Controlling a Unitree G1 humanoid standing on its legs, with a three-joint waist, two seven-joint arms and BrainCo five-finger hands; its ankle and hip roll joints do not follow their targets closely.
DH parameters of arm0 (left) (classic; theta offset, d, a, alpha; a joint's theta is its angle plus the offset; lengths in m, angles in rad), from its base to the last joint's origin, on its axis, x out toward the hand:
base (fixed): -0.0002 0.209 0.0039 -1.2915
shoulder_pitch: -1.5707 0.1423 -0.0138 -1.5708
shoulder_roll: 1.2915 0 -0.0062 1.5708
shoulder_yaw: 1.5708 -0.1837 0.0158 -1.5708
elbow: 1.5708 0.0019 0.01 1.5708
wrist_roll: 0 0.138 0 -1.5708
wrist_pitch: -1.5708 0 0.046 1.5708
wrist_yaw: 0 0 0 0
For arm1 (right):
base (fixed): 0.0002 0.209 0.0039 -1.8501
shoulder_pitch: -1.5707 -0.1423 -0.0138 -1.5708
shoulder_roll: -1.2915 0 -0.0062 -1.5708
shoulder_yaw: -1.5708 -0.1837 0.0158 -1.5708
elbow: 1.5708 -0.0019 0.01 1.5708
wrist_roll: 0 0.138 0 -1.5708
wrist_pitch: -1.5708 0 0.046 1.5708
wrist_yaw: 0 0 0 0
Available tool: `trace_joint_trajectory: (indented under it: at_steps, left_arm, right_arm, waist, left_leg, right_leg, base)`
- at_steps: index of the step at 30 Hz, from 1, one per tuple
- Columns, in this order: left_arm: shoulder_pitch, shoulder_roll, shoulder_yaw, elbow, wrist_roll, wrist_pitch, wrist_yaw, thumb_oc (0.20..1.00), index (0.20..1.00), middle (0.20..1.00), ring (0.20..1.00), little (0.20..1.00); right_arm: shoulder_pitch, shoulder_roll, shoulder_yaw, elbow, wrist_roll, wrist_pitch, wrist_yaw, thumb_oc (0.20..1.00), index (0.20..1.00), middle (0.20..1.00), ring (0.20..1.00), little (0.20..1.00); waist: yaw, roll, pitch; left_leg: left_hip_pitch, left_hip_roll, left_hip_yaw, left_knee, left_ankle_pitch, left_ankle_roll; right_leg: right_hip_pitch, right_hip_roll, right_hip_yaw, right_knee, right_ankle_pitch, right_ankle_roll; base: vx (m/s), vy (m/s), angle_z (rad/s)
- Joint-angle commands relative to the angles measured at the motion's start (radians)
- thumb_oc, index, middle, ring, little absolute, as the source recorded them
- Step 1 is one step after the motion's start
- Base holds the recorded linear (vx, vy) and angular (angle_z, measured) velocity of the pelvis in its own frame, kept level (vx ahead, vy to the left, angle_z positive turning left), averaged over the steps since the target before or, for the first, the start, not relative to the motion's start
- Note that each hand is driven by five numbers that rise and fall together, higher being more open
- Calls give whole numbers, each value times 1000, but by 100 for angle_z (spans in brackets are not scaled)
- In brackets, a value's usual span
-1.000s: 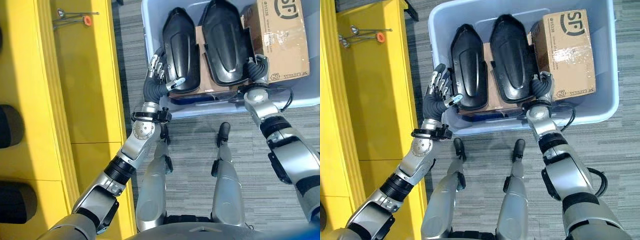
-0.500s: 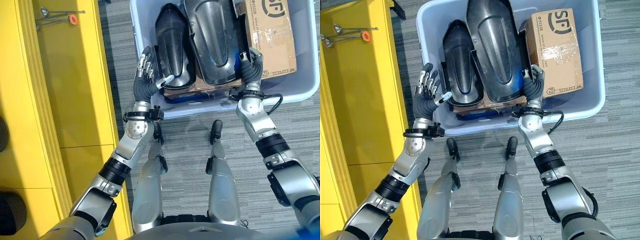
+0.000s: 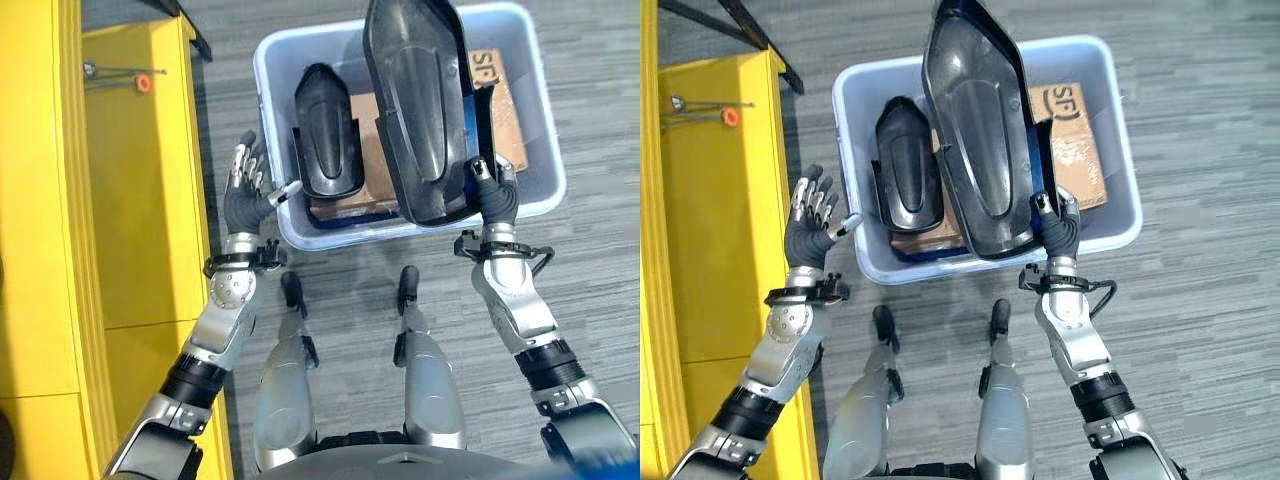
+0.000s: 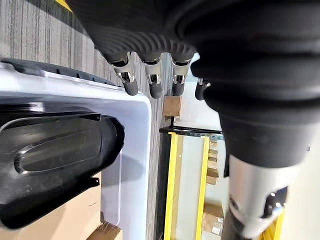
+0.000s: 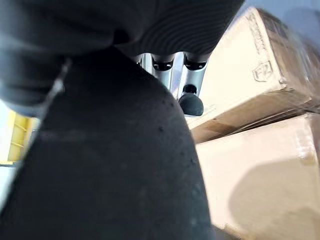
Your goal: Move parts from the plastic box to the shelf.
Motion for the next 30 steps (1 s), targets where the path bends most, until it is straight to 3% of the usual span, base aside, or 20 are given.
trace_joint_trajectory:
  at_steps: [1,11,13,14,18,21,22,23,24,27,30]
  left_arm:
    - [17,35,27,-47,28,-31,-47,1000,1000,1000,1000,1000]
    - [180,27,129,-53,2,-5,-127,1000,1000,1000,1000,1000]
    - [202,16,137,-52,-12,-1,-139,1000,1000,1000,1000,1000]
    - [202,15,137,-53,-12,-1,-139,1000,1000,1000,1000,1000]
    - [200,-4,126,-46,-14,1,-140,1000,1000,1000,1000,1000]
    - [195,-23,119,-32,-16,9,-155,1000,1000,1000,1000,1000]
    - [200,-25,120,-36,-19,6,-162,1000,1000,1000,1000,1000]
    - [201,-25,120,-37,-19,6,-162,1000,1000,1000,1000,1000]
    - [198,-32,123,-33,-15,10,-169,1000,1000,1000,1000,1000]
    - [196,-33,126,-30,-12,13,-176,1000,1000,1000,1000,1000]
    - [196,-43,144,-27,-18,11,-170,1000,1000,1000,1000,1000]
  right_arm:
    - [1,-8,-48,-87,81,-98,77,200,200,200,200,200]
    - [77,-40,-44,-154,197,-71,195,200,200,200,200,200]
    - [38,-55,-21,-133,221,-70,206,200,200,200,200,200]
    - [37,-55,-21,-132,221,-71,206,200,200,200,200,200]
    - [-28,-89,-17,-118,216,-82,193,200,200,200,200,200]
    - [9,-119,-42,-133,204,-81,195,200,200,200,200,200]
    - [21,-122,-47,-135,205,-79,200,200,200,200,200,200]
    - [22,-122,-47,-135,205,-79,200,200,200,200,200,200]
    - [64,-115,-64,-139,217,-81,206,200,200,200,200,200]
    - [103,-101,-75,-148,225,-79,207,200,200,200,200,200]
    - [135,-75,-75,-157,240,-66,213,200,200,200,200,200]
  waist:
    - [12,5,-118]
    - [29,7,-196]
    - [52,14,-203]
    - [49,16,-204]
    - [83,41,-189]
    - [87,28,-176]
    - [89,25,-175]
    - [87,26,-174]
    - [77,18,-185]
    - [55,24,-202]
    - [41,41,-219]
  left_leg:
    - [42,86,-41,35,-51,-54]
    - [171,174,-55,20,-18,-70]
    - [158,204,-77,12,35,-81]
    - [157,206,-80,10,38,-82]
    - [80,217,-121,-12,195,-116]
    - [75,168,-55,27,134,-81]
    - [86,162,-66,66,100,-74]
    - [83,161,-70,72,97,-74]
    - [113,166,-49,159,23,-80]
    - [170,183,-18,225,-24,-81]
    - [252,179,-53,231,-87,-80]
  right_leg:
    - [35,-56,2,177,-201,38]
    - [71,49,18,338,-329,-16]
    - [70,88,4,349,-349,-40]
    - [70,90,1,348,-349,-41]
    - [75,119,-71,342,-369,-81]
    - [106,74,-153,295,-342,-94]
    - [111,60,-172,285,-328,-93]
    - [114,60,-174,283,-328,-92]
    - [127,28,-213,269,-328,-90]
    - [138,6,-266,261,-317,-92]
    - [148,-30,-307,272,-295,-69]
  base:
    - [50,-40,-3]
    - [13,-135,-5]
    - [-86,-194,-7]
    - [-57,-132,-1]
    - [-108,-169,25]
    - [-137,-115,114]
    - [-121,-53,142]
    - [-82,-68,149]
    - [-55,-57,138]
    - [-35,10,129]
    - [13,169,64]
